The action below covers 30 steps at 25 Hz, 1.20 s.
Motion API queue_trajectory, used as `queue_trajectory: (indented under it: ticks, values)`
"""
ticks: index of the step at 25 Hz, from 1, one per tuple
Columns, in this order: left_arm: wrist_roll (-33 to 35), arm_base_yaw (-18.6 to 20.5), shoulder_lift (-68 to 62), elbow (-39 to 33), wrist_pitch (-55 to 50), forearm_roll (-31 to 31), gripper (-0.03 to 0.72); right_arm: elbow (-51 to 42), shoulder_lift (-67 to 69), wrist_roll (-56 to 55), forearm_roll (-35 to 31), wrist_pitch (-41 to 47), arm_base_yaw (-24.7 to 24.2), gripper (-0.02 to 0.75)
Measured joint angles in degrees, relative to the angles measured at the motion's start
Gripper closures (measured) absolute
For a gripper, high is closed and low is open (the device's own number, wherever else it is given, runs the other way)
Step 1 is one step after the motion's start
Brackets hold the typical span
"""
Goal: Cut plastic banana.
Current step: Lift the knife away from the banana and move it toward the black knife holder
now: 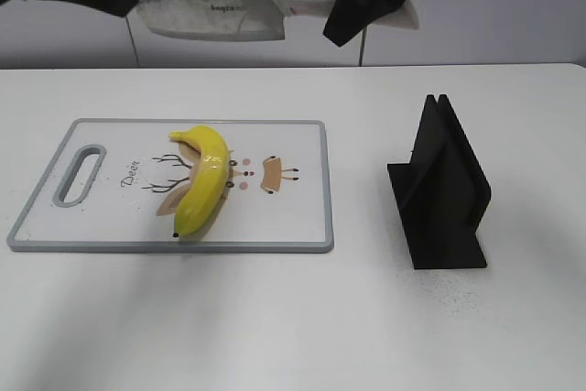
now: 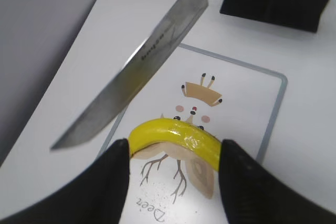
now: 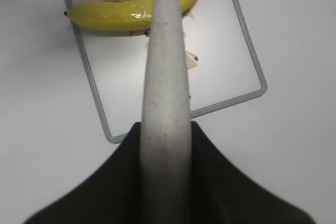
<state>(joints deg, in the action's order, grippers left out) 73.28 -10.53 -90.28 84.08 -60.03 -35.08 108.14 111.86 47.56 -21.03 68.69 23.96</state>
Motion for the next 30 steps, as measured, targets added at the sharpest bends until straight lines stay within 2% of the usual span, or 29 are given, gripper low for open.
queue_trajectory:
  ticks: [2,9,14,19,24,30]
  values:
    - [-9.49,0.0,1.74,0.0,1.04,2.43,0.169,0.0,-0.93,-5.96,0.74,0.05,0.0,0.554]
    - [-36.69,0.0,7.66,0.0,-2.33,18.82,0.172,-0.07,-4.94,-21.53,6.09,0.28,0.0,0.554]
    - [-50.96,0.0,12.24,-0.06,-7.5,24.86,0.172,-0.07,-8.49,-33.18,7.79,0.34,0.0,0.554]
    - [-56.34,0.0,18.31,-3.32,-9.54,25.27,0.172,-2.9,-13.08,-38.73,7.79,0.33,0.0,0.554]
    - [-58.8,0.0,27.34,-12.66,-9.74,25.34,0.172,-15.39,-20.91,-39.97,7.79,0.01,0.0,0.554]
    - [-60.67,0.0,40.71,-24.9,-8.67,25.46,0.172,-29.9,-31.0,-42.69,7.83,-6.46,0.0,0.554]
